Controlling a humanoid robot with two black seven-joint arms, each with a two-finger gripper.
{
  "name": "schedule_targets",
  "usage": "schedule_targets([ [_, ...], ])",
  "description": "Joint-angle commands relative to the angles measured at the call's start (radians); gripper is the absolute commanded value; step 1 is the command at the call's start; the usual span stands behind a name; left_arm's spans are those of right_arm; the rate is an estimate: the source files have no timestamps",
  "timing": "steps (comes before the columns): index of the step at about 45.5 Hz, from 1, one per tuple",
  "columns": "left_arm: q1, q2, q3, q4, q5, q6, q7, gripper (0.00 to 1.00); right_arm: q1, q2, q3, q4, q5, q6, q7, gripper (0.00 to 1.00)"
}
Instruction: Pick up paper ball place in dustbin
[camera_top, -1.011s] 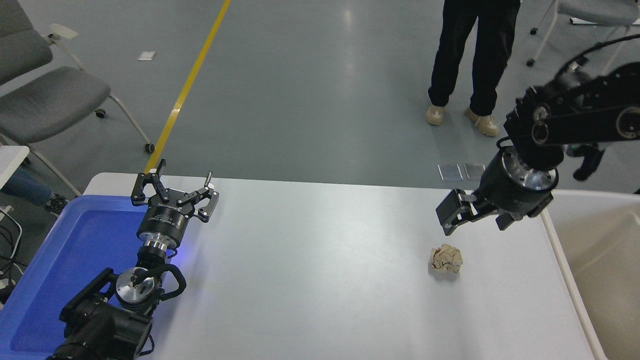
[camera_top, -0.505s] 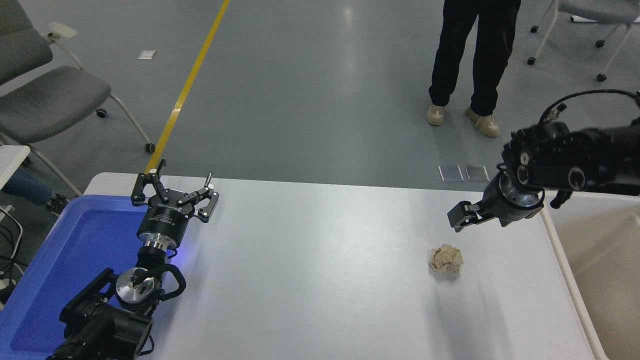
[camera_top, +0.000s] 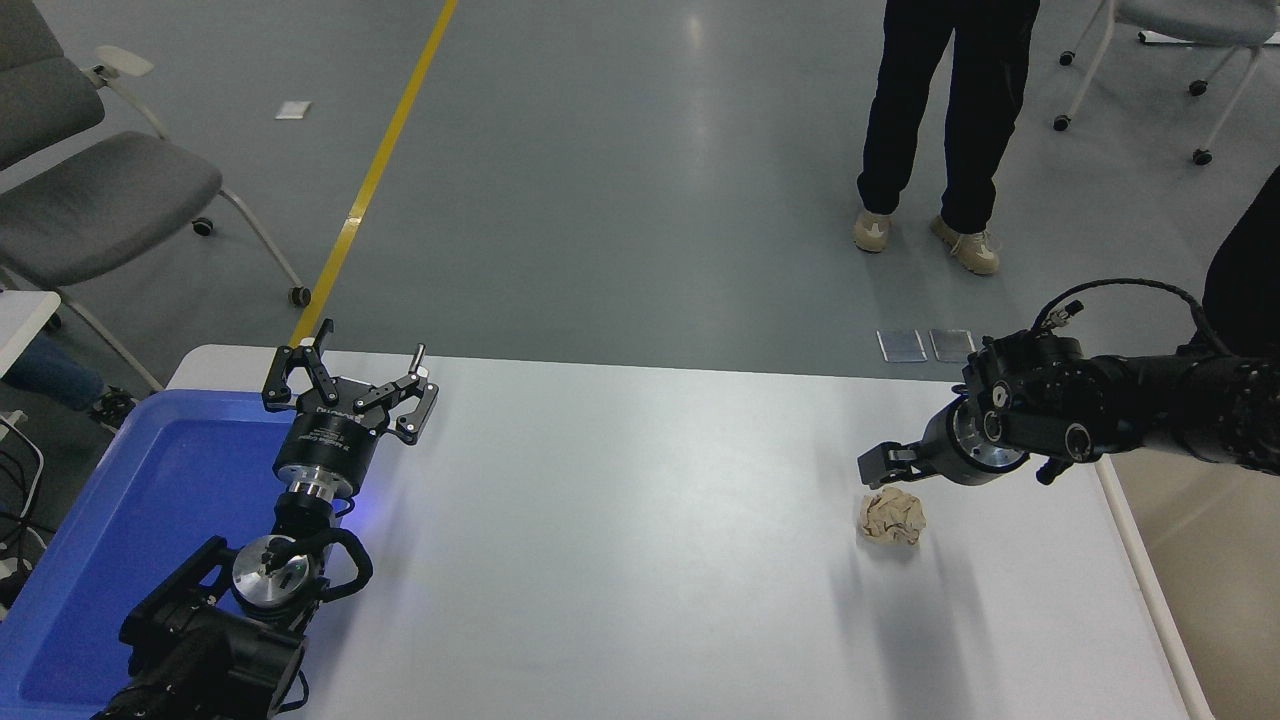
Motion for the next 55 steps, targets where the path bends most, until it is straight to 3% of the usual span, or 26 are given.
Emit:
schedule_targets([
  [1, 0.000, 0.000, 0.000, 0.000, 0.000, 0.000, 0.000, 0.99, -0.073, 0.034, 0.017, -0.049, -0.007, -0.069, 0.000, 0.99],
  [23, 0.000, 0.000, 0.000, 0.000, 0.000, 0.000, 0.000, 0.99, -0.168, 0.054, 0.005, -0.095, -0.073, -0.168, 0.002, 0.92],
  [29, 0.000, 0.000, 0.000, 0.000, -0.001, 0.000, 0.000, 0.99, -0.170, 0.054, 0.005, -0.098, -0.073, -0.178, 0.003, 0.76],
  [32, 0.000, 0.000, 0.000, 0.000, 0.000, 0.000, 0.000, 0.99, -0.172, 0.054, 0.003, -0.098, -0.076, -0.178, 0.003, 0.63],
  [37, 0.000, 0.000, 0.000, 0.000, 0.000, 0.000, 0.000, 0.99, -0.173, 0.054, 0.003, -0.098, -0.079, -0.178, 0.003, 0.52],
  [39, 0.000, 0.000, 0.000, 0.000, 0.000, 0.000, 0.000, 0.99, -0.175, 0.054, 0.003, -0.098, -0.079, -0.178, 0.003, 0.36],
  [41, 0.000, 0.000, 0.000, 0.000, -0.001, 0.000, 0.000, 0.99, -0.176, 0.054, 0.002, -0.098, -0.081, -0.178, 0.003, 0.01],
  [55, 0.000, 0.000, 0.000, 0.000, 0.000, 0.000, 0.000, 0.99, -0.138, 0.043, 0.005, -0.084, -0.092, -0.164, 0.005, 0.00],
])
